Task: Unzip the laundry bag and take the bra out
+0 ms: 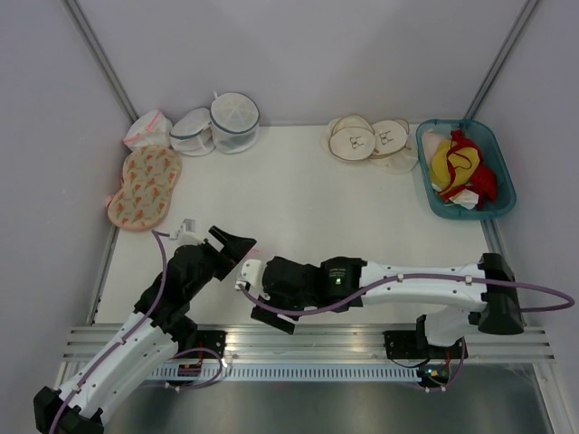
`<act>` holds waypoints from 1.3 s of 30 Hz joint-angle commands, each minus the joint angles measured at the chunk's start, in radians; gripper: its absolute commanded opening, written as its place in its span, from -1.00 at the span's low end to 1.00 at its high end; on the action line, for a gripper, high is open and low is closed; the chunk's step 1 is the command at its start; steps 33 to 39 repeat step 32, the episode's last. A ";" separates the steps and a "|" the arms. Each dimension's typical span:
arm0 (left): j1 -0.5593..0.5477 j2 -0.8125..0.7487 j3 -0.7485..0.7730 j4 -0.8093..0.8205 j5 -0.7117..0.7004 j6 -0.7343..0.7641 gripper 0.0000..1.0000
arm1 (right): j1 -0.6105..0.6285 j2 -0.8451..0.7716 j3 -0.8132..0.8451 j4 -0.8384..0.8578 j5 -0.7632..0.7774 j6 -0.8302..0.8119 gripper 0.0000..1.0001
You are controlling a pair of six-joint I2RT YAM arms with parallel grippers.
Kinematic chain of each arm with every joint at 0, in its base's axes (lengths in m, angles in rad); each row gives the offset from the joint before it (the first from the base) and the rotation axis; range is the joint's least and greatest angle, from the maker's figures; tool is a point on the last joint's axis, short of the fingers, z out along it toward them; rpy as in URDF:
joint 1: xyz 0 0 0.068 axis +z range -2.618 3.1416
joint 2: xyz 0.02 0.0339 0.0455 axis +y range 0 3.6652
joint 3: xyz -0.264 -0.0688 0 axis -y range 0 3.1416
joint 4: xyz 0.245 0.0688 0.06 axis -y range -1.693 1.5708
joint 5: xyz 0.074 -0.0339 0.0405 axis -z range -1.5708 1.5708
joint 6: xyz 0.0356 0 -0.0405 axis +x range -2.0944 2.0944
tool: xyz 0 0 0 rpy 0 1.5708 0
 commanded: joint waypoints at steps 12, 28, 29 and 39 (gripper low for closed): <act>0.003 -0.034 0.098 -0.034 0.008 0.170 0.99 | -0.264 -0.365 -0.095 0.004 0.531 0.286 0.96; 0.003 -0.042 0.183 -0.048 0.049 0.354 0.99 | -0.289 -0.678 -0.261 0.100 0.483 0.460 0.96; 0.003 -0.044 0.184 -0.048 0.052 0.356 0.99 | -0.289 -0.680 -0.265 0.105 0.473 0.461 0.96; 0.003 -0.048 0.187 -0.052 0.065 0.364 0.99 | -0.291 -0.678 -0.268 0.127 0.449 0.454 0.96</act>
